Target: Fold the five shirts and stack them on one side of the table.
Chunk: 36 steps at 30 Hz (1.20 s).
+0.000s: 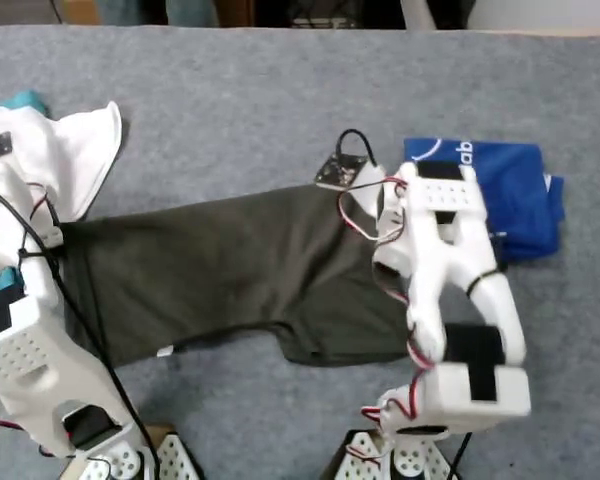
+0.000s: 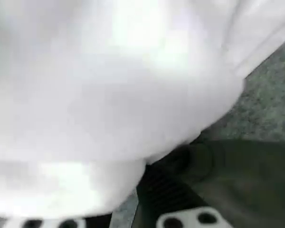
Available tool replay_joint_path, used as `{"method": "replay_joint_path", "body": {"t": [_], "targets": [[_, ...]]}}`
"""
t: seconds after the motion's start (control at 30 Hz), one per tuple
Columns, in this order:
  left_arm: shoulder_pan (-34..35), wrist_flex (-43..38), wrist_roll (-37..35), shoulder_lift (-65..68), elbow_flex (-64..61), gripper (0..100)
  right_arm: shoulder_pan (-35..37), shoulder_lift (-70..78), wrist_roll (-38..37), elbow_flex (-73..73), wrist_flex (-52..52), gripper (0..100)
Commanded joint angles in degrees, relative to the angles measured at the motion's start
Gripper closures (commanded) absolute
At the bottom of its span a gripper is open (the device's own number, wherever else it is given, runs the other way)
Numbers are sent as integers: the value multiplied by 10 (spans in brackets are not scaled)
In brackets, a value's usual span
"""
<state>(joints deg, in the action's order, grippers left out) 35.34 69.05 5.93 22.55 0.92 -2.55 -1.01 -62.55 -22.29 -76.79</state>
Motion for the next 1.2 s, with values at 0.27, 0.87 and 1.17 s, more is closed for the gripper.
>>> {"method": "replay_joint_path", "body": {"t": [0.27,0.87,1.17], "targets": [[46,96,29,-148,3,972,131,-311,-69,-211,-77,796],[46,32,78,-416,-335,970,233,-420,-69,-524,137,779],[46,35,77,-421,-341,970,231,-419,-69,-572,189,791]]}}
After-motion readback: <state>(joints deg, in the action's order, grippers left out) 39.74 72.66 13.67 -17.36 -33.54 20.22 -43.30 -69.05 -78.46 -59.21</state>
